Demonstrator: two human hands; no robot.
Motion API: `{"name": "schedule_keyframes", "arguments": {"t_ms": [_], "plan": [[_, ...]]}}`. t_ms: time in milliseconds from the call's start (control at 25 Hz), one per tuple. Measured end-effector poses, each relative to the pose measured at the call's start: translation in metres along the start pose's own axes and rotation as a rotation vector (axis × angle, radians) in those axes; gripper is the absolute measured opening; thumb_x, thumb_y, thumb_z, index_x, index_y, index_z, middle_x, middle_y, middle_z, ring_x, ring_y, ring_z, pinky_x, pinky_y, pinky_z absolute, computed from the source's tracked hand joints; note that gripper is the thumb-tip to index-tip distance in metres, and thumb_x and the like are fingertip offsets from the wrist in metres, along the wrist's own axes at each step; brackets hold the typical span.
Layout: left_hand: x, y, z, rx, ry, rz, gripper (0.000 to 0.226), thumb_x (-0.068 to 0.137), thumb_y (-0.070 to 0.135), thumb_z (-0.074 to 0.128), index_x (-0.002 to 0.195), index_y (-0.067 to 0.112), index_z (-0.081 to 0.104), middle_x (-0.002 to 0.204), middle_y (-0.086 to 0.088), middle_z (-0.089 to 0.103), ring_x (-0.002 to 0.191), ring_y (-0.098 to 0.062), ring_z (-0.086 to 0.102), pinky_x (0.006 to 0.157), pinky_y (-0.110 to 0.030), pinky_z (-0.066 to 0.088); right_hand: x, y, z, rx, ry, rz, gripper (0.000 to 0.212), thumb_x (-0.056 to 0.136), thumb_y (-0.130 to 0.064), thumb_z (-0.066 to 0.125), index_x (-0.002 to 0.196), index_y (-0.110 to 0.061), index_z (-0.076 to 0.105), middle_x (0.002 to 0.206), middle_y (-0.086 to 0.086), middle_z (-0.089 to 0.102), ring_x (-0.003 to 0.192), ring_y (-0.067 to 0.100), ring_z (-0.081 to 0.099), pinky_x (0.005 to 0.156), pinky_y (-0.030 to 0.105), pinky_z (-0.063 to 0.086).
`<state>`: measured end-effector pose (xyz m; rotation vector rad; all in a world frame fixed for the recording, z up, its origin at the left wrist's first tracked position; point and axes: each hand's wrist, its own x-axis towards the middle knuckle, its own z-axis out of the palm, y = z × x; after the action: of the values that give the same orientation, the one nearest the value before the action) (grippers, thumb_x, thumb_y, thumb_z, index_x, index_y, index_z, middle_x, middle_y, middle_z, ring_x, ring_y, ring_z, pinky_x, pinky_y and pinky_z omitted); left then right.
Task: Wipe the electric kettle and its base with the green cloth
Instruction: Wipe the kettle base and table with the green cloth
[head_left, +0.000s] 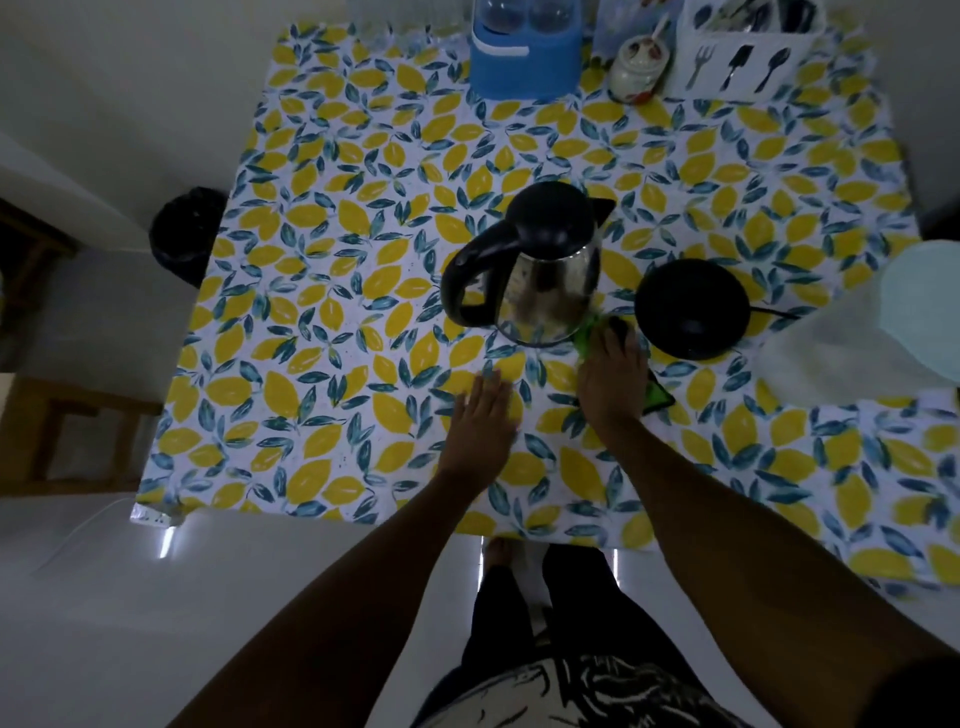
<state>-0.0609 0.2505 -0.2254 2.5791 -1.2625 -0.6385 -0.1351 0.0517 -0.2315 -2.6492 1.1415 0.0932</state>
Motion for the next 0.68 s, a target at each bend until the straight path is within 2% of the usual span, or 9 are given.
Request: {"name": "schedule_keyframes", "arguments": {"t_ms": [80,160,240,400,480,600,680], "plan": [[0.008,0.019,0.002,0.033,-0.034,0.017,0.059,0.102,0.035,0.031,0.152,0.010,0.012,0.163,-0.012,0.004,0.150,-0.031,-0.001,0.120,-0.051,0.009,-0.026,0.011,0.010,-0.010,-0.008,-0.084,0.053,0.095,-0.026,0.042,0.145,-0.008,0.035,0.150,0.011,0.041,0.142,0.039,0.026,0.109,0.054,0.034],[0.013,0.030,0.006,0.060,-0.066,0.054,0.058,0.103,0.033,0.031,0.152,0.009,0.012,0.163,-0.013,0.004,0.150,-0.032,-0.001,0.121,-0.052,0.011,-0.075,0.037,0.017,-0.044,-0.031,-0.219,0.050,0.094,-0.028,0.039,0.141,-0.010,0.043,0.150,0.008,0.043,0.140,0.038,0.031,0.107,0.054,0.037],[0.017,0.040,0.010,0.070,-0.105,0.101,0.058,0.104,0.032,0.030,0.153,0.009,0.009,0.163,-0.011,0.001,0.150,-0.030,-0.004,0.121,-0.052,0.011,-0.080,0.070,0.013,-0.033,-0.064,-0.259,0.047,0.094,-0.025,0.041,0.140,-0.013,0.047,0.151,0.005,0.042,0.139,0.037,0.033,0.106,0.054,0.039],[0.039,0.071,0.007,0.071,-0.087,0.123,0.058,0.104,0.034,0.029,0.153,0.012,0.008,0.164,-0.007,-0.001,0.150,-0.027,-0.005,0.122,-0.048,0.006,-0.035,0.085,0.003,0.034,0.028,-0.050,0.052,0.087,0.000,0.057,0.138,-0.010,0.049,0.148,0.012,0.045,0.132,0.045,0.038,0.101,0.057,0.041],[0.049,0.088,0.007,0.076,-0.092,0.138,0.058,0.104,0.035,0.029,0.154,0.013,0.007,0.164,-0.006,-0.001,0.151,-0.026,-0.006,0.123,-0.048,0.005,-0.030,0.089,0.004,0.046,0.099,-0.048,0.052,0.083,0.005,0.061,0.133,-0.007,0.054,0.142,0.015,0.051,0.123,0.046,0.046,0.096,0.056,0.046],[0.058,0.104,0.014,0.122,-0.079,0.185,0.058,0.104,0.034,0.031,0.153,0.011,0.010,0.164,-0.008,0.000,0.151,-0.027,-0.005,0.122,-0.051,0.008,-0.014,0.107,-0.009,0.040,0.162,0.048,0.051,0.086,0.002,0.051,0.136,-0.009,0.050,0.144,0.013,0.048,0.124,0.044,0.045,0.099,0.053,0.045],[0.063,0.111,0.016,0.095,-0.094,0.192,0.058,0.104,0.033,0.034,0.153,0.010,0.013,0.164,-0.009,0.003,0.151,-0.028,-0.003,0.121,-0.051,0.009,-0.007,0.112,-0.014,0.102,0.207,0.130,0.052,0.084,0.004,0.046,0.134,-0.008,0.053,0.143,0.013,0.050,0.122,0.047,0.046,0.095,0.053,0.047]]}}
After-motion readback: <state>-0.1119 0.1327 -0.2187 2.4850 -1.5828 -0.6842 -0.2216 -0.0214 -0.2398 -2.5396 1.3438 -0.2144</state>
